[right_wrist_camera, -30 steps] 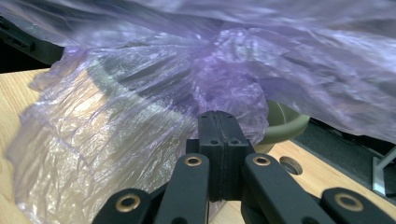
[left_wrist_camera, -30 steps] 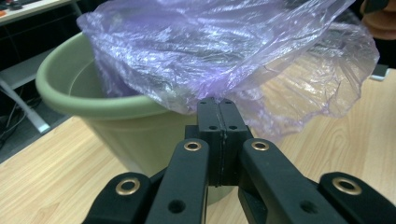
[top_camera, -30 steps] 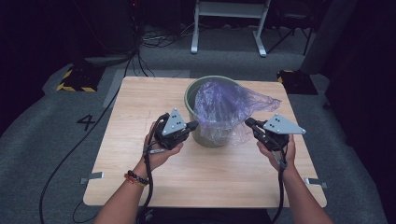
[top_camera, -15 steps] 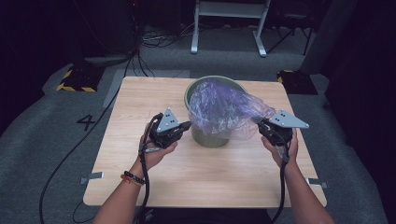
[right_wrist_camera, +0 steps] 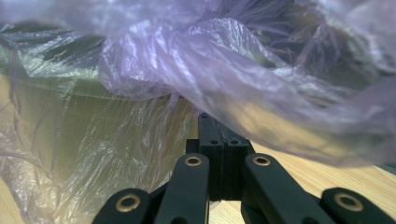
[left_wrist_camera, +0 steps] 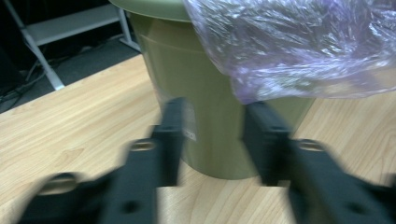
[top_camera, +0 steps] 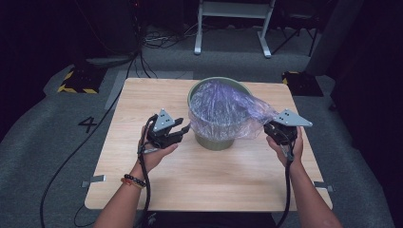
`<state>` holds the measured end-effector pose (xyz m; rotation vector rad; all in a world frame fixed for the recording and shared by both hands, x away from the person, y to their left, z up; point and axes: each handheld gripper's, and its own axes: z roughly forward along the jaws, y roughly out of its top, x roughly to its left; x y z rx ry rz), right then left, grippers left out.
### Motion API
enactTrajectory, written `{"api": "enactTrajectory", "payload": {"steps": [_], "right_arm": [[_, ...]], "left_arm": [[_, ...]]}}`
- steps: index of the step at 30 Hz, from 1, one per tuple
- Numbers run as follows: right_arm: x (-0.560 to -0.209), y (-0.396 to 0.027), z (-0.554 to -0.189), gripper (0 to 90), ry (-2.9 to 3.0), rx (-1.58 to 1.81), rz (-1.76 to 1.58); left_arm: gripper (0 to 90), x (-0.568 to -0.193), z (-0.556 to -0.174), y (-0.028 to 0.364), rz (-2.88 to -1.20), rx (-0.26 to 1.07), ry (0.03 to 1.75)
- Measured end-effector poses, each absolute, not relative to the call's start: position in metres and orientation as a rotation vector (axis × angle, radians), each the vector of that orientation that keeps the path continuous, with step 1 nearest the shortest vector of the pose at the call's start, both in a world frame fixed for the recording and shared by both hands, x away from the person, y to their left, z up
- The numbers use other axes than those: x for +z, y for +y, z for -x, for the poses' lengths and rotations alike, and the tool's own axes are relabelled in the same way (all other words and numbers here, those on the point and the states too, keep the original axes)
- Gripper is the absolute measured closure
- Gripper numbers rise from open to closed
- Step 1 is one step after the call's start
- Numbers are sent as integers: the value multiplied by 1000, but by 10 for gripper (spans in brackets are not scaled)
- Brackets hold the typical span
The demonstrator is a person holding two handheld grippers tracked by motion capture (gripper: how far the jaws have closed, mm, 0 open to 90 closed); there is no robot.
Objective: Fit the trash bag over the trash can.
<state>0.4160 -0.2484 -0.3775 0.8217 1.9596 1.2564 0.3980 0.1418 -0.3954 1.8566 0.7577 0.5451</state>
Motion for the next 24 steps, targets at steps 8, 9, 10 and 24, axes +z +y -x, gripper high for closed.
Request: {"api": "enactTrajectory", "payload": {"steps": [8,9,10,24], "right_arm": [[-372,-247,-410,900,1955,1278,-792],[-371,-246,-409,900,1955,1279,-786],[-371,-245,-408,900,1952,1278,-779],[-363,-240,-407,889,1983,1267,-727]], "left_arm": [[178,-361,-354,132,-1829,581,583],[174,-355,-350,128,-1839,582,568],[171,-350,-347,124,-1846,593,552],[282,-327,-371,67,-2064,667,424]]}}
